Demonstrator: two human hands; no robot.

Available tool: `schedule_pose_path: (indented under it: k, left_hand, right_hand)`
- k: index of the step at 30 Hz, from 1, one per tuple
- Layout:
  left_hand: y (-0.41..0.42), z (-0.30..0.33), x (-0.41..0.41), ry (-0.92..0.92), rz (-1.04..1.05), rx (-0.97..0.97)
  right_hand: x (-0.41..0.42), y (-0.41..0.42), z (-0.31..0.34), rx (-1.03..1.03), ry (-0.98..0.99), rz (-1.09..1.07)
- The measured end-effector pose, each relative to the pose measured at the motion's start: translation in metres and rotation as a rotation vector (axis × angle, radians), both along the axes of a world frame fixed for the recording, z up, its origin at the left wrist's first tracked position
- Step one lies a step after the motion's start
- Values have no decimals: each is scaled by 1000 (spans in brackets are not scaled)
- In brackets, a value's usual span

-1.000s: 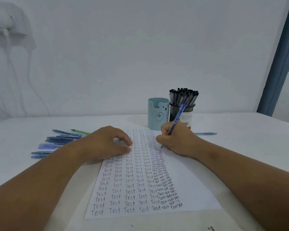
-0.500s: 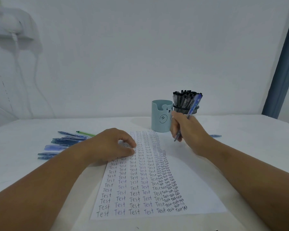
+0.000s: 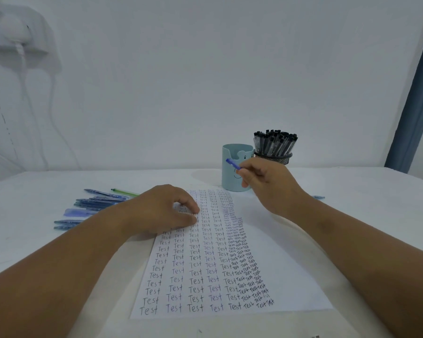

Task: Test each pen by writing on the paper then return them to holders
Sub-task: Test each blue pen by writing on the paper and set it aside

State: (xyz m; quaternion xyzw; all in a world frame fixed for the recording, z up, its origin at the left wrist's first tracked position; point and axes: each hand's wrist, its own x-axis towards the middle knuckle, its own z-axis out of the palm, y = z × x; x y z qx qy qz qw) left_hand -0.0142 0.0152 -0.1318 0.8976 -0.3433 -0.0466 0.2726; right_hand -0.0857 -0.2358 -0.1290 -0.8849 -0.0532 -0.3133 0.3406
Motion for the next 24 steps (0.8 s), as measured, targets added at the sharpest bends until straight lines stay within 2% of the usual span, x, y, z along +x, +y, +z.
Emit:
schedule_pose_path:
  k: [7,19,21,24]
  left_hand:
    - [0,0,1,-13,-21,0]
    - [0,-3,5,-37,-34,-19]
    - [1,-3,5,-29,-30,-11]
    - [2,-3,4,-8,-24,-14]
  right_hand:
    - [2,1,0,160,97,28]
    - [-8,-1,-1,112,47,31]
    - [-8,-5,0,61,71,-5]
    - [-11,-21,8,-143,165,-73]
